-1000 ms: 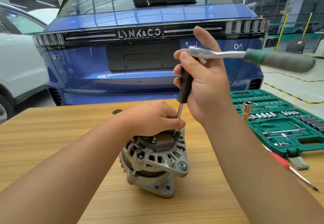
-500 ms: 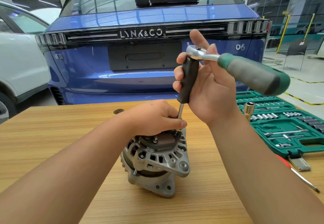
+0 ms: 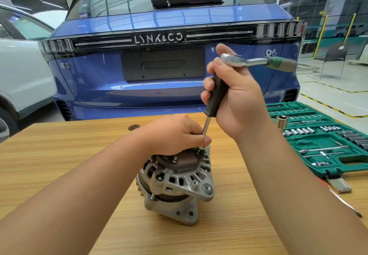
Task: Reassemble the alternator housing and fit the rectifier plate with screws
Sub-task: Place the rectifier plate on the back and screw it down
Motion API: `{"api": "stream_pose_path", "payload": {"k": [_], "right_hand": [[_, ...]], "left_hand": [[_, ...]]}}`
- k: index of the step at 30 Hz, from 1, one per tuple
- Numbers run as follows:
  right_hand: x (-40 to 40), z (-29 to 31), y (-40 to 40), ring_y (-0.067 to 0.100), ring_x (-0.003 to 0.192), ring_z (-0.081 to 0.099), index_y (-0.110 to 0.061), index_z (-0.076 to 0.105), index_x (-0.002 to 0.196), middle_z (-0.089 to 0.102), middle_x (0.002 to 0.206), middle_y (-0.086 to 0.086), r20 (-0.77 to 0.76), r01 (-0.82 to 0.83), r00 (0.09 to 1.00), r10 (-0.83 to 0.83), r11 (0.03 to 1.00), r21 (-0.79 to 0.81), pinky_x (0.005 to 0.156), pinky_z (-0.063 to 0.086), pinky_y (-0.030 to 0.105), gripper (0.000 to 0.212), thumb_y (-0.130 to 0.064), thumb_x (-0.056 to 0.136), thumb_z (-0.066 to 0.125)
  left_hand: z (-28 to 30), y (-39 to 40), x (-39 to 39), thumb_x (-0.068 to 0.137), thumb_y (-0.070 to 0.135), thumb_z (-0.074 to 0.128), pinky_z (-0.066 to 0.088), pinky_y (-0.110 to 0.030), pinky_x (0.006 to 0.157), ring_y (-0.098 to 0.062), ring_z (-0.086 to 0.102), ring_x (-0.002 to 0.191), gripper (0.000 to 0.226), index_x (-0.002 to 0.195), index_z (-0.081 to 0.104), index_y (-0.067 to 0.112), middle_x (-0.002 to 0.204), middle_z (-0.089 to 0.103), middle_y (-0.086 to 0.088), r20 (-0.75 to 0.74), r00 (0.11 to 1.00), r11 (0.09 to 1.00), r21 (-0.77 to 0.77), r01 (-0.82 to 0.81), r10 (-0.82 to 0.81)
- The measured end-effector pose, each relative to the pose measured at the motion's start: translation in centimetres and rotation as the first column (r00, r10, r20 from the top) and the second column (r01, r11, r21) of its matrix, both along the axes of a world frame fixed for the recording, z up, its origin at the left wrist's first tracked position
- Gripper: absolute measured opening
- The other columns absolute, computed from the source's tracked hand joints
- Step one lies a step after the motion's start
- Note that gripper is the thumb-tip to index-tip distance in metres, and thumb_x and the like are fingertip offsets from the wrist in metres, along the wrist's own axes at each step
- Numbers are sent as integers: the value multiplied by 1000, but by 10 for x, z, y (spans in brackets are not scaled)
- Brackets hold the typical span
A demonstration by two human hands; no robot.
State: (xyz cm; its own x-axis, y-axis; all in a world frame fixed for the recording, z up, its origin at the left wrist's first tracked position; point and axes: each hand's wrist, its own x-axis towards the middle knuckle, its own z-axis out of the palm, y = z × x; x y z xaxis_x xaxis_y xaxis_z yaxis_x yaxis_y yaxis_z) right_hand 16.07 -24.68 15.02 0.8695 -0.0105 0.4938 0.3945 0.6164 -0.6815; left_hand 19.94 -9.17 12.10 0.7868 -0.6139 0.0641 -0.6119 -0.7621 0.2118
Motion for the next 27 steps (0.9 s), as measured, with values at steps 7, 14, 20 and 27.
{"api": "stream_pose_path", "payload": {"k": [7,14,20,27], "right_hand": [[0,-5,5,17,67,52,-29,56,128,62,89,3,262,120,960,-94,989,-84,60,46,30,42,-1,97,49],[3,-8,0,26,71,48,-23,54,132,63,93,12,265,-135,955,133,991,-11,65,37,36,49,-17,86,38],[0,-3,0,21,70,50,-21,53,127,62,89,5,161,-126,979,124,992,1,63,39,32,34,-30,98,39],[4,3,1,9,53,48,-17,61,84,56,67,-6,-86,209,973,-215,975,-79,52,41,25,14,-19,98,64]], "left_hand": [[0,2,0,94,66,52,37,-29,55,-4,46,55,48,76,56,22,69,52,5,-30,1000,1000,-24,-8,7],[1,2,-2,94,65,53,37,-28,56,-2,48,55,46,74,58,23,66,53,9,-46,999,999,-34,-23,21],[0,2,-1,94,66,52,38,-29,56,-2,48,56,46,73,57,25,71,55,7,-39,999,999,-29,-21,20],[0,0,-1,96,65,49,33,-29,54,-3,46,57,42,73,53,30,69,50,6,0,1000,1000,-3,15,-15]]}}
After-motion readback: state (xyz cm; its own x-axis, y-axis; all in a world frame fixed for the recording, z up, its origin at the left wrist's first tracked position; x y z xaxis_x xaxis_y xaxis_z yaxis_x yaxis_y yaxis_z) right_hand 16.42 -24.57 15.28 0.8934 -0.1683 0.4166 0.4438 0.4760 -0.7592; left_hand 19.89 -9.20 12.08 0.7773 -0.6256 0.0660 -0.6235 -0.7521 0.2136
